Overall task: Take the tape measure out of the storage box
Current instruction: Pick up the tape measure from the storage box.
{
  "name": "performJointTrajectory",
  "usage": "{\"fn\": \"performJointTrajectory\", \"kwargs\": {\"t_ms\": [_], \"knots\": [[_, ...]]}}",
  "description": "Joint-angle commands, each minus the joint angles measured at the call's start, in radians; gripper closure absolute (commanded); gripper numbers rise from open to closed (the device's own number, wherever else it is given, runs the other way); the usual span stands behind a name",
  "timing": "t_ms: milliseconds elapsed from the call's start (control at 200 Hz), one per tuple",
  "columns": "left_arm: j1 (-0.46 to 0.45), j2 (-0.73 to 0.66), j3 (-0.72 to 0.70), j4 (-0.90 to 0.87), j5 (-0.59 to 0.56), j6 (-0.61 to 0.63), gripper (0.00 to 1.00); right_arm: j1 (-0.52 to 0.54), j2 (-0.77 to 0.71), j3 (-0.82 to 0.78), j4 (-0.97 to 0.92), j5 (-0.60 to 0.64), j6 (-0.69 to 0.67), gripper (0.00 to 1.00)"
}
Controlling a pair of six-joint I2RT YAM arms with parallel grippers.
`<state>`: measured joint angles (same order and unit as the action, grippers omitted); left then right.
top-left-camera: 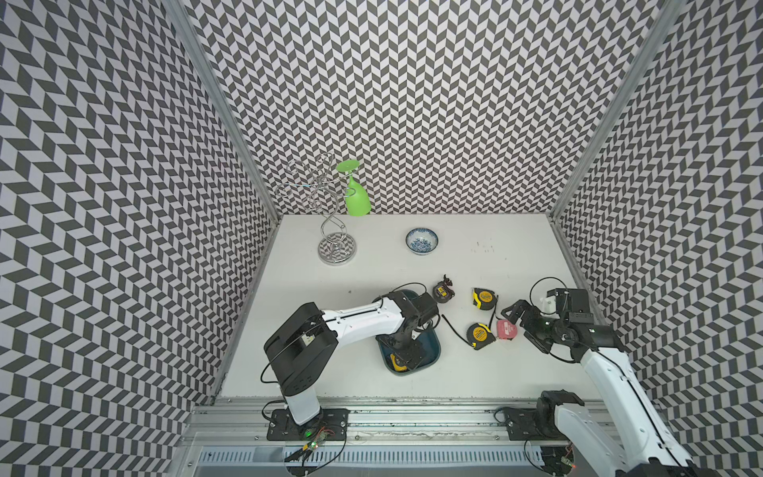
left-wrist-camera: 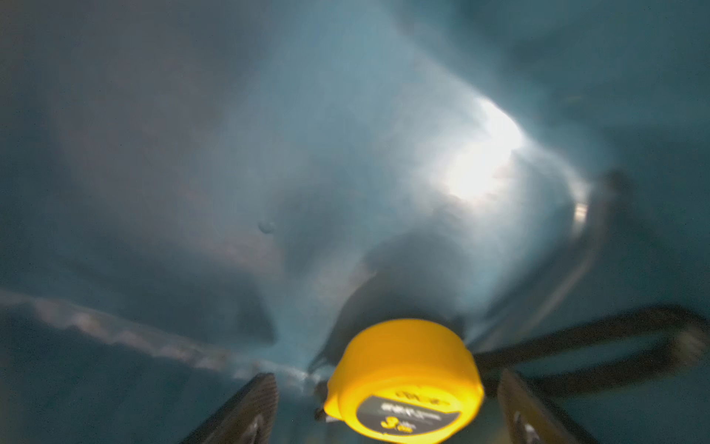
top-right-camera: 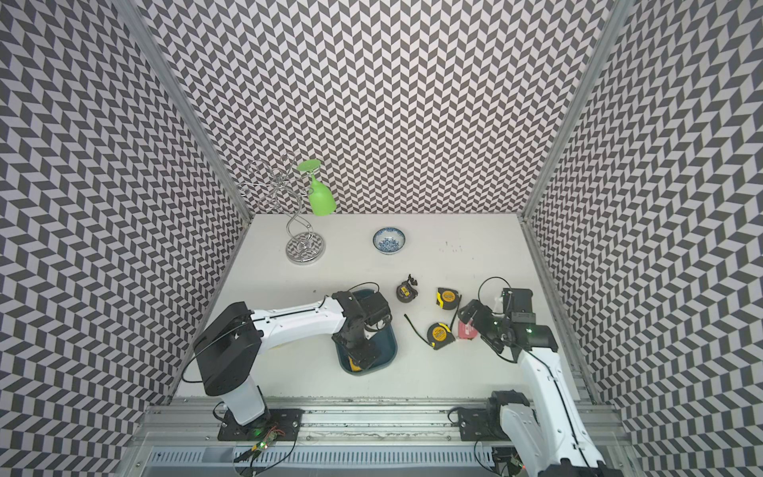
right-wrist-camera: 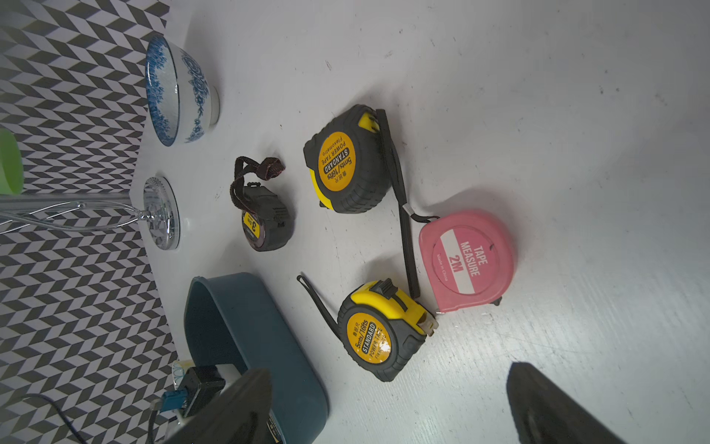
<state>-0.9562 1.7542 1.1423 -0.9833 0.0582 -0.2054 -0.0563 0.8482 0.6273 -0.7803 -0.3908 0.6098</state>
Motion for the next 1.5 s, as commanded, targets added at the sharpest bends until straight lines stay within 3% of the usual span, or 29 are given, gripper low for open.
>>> {"fn": "performJointTrajectory", "kwargs": {"t_ms": [0,220,671,1001,1492], "knots": [[-0.010,0.025,-0.015,-0.007,0.008,-0.018,0.08,0.009,-0.009,0.003,0.036,0.003,-0.005,0.00],[-0.010,0.037,-0.019,0.009,0.012,-0.029,0.19,0.011,-0.011,0.000,0.038,0.007,-0.004,0.00],[-0.010,0.052,0.038,0.039,-0.044,-0.074,0.57,0.012,-0.012,0.001,0.044,0.008,0.001,0.01],[-0.004,0.063,0.148,-0.025,-0.087,-0.122,1.00,0.015,-0.013,0.021,0.049,0.004,-0.013,0.00],[0.092,-0.021,0.421,-0.141,0.012,-0.323,1.00,0.061,-0.033,0.065,0.119,-0.047,-0.058,0.00]]}}
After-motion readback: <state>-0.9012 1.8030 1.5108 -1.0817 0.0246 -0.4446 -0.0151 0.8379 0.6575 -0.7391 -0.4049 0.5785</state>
